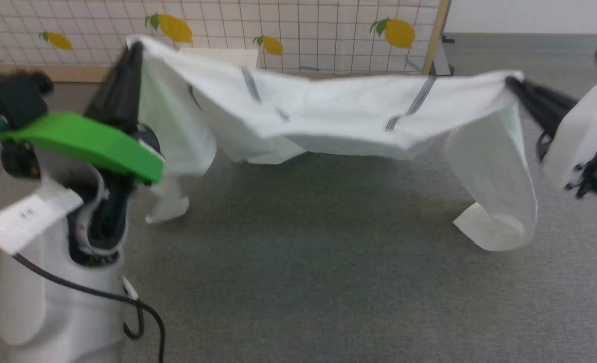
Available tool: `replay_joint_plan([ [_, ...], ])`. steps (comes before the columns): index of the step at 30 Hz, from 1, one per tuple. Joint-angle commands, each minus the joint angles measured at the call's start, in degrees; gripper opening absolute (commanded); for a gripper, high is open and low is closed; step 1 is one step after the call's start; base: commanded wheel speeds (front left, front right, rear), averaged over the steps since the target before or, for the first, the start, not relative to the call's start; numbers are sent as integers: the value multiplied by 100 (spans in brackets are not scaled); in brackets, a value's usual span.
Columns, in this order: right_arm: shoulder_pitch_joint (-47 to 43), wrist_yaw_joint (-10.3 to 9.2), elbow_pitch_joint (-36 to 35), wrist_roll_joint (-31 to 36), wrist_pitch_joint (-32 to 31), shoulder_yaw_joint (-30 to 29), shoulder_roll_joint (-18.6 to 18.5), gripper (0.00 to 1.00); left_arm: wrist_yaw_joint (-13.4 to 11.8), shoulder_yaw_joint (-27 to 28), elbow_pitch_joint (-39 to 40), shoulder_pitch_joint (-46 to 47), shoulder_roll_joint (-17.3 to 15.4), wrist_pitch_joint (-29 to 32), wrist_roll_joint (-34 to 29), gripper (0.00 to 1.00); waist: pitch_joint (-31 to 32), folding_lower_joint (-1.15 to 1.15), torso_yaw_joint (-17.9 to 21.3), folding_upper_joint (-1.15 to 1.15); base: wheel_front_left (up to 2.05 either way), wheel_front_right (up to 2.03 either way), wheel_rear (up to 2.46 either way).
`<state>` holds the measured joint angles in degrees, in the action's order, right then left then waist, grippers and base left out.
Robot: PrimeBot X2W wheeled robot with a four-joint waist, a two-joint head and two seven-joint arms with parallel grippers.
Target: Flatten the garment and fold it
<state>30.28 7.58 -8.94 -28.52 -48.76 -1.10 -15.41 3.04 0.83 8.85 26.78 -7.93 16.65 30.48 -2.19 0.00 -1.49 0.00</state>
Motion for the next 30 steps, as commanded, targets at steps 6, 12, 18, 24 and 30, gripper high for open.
replay_joint_plan([
  [6,867,-9,-201,-309,-627,-229,-323,0,56,-38,149,1049,-371,315,-132,0,253,0,168,0,0,0,0],
  [12,1487,-9,40,-399,-945,-284,-360,0,52,-65,-157,1700,-580,524,-223,0,277,0,213,0,0,0,0],
  [18,2204,-9,480,-267,-1063,-102,-398,0,65,-170,-736,2307,-825,772,-394,0,68,0,231,0,0,0,0],
  [24,3141,-9,1116,32,-906,114,-435,0,58,-251,-1364,2973,-1122,975,-636,0,-514,0,269,0,0,0,0],
  [30,4178,-9,1710,600,-502,261,-398,0,88,-325,-2103,3979,-1462,916,-940,0,-1462,0,355,0,0,0,0],
])
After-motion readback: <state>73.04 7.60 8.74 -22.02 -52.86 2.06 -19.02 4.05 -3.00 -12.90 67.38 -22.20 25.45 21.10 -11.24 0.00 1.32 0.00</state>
